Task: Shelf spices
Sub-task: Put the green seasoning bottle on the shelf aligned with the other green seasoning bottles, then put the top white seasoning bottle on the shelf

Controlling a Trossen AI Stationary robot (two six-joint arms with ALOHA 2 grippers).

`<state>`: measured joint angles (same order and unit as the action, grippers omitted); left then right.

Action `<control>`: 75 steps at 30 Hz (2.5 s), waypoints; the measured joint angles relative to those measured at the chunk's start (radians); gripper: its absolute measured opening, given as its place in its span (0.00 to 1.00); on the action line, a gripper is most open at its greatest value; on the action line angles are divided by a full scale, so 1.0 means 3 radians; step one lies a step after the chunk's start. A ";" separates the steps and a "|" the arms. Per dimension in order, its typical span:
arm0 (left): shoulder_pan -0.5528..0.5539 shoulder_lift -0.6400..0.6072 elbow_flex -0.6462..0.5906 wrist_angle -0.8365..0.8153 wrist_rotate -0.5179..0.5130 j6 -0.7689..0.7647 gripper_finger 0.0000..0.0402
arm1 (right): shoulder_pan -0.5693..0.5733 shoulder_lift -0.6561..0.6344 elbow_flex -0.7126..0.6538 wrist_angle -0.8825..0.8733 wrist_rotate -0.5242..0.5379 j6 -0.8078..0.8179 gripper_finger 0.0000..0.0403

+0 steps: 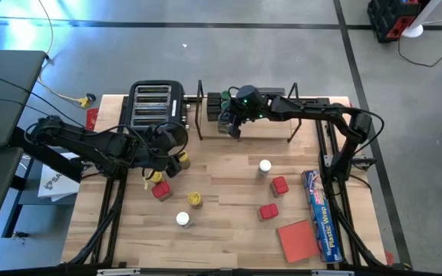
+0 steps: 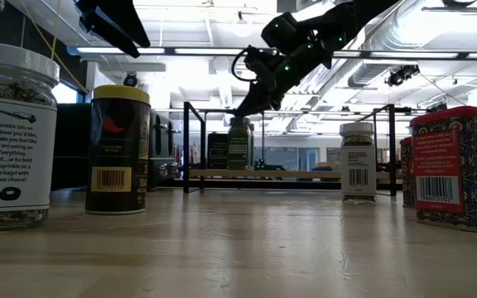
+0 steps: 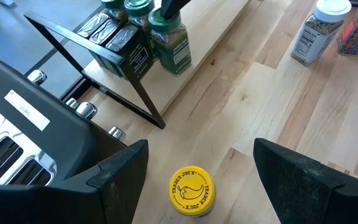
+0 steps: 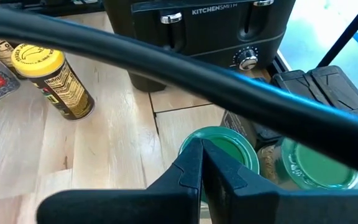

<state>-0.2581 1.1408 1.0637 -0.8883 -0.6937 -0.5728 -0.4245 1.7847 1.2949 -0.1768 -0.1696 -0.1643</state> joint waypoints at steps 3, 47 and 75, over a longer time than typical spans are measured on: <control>0.0000 0.0000 0.0000 -0.0003 0.0001 0.0000 0.71 | -0.0014 0.0001 0.0000 -0.0006 0.0000 -0.0084 0.01; -0.0282 0.0004 -0.0001 -0.0032 -0.0257 -0.0242 0.71 | 0.1032 -0.0446 -0.0006 -0.0529 -0.0038 -0.0678 0.01; -0.1092 0.0029 -0.0759 0.1068 -0.1135 -0.0945 0.71 | 0.1807 -0.0441 0.0586 -0.3614 0.0702 -0.0081 0.43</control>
<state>-0.5856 1.1496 0.8361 -0.5679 -1.0343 -0.8563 0.1177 1.6524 1.4707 -1.2611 0.0411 -0.1888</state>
